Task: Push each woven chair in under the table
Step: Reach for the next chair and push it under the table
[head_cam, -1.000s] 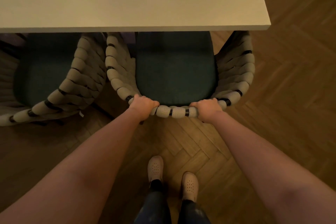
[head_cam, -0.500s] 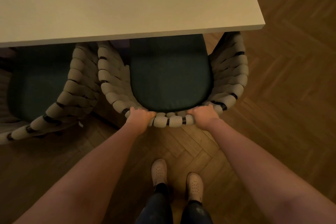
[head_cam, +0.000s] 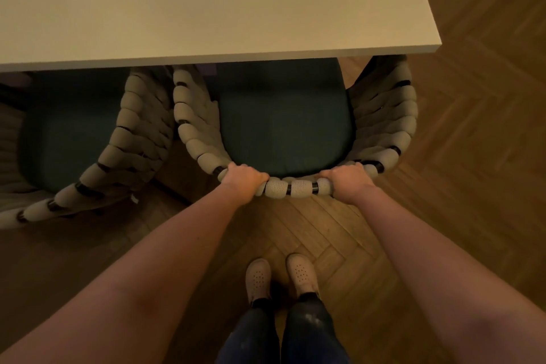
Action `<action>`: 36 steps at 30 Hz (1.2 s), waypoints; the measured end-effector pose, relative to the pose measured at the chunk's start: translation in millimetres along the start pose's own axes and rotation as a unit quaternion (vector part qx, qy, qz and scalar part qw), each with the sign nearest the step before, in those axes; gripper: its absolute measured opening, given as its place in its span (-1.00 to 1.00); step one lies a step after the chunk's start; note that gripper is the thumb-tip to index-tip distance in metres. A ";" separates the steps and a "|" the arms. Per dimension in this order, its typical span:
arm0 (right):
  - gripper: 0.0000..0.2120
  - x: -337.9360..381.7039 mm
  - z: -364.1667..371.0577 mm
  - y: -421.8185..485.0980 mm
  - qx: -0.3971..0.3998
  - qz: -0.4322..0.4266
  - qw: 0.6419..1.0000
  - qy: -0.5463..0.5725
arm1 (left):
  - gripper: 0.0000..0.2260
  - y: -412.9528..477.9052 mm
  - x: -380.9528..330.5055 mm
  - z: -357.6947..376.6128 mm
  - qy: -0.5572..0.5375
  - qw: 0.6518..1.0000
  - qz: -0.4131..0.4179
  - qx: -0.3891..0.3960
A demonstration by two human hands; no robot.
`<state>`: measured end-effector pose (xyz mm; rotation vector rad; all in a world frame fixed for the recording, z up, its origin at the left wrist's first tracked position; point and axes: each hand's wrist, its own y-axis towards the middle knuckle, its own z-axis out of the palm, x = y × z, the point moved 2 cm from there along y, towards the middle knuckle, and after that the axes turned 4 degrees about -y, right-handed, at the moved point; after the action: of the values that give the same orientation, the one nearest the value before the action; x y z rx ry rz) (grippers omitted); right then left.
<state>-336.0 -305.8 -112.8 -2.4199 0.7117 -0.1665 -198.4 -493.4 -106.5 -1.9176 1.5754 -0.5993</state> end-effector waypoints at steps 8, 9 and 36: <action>-0.69 22.4 11.5 3.6 -0.008 0.000 1.000 0.013 | -0.47 -3.4 15.6 19.9 0.018 1.000 -0.007 -0.005; -0.69 22.1 13.1 2.6 -0.011 0.002 1.000 0.012 | -0.47 -4.6 14.4 20.2 0.016 1.000 -0.011 -0.007; -0.27 32.6 -9.8 4.8 0.100 0.026 0.992 0.075 | -0.22 -28.8 13.7 24.0 0.015 0.991 -0.042 -0.122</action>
<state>-313.3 -331.3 -109.2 -2.2116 0.7850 -0.3837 -159.0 -499.3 -104.6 -2.1733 1.6578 -0.4912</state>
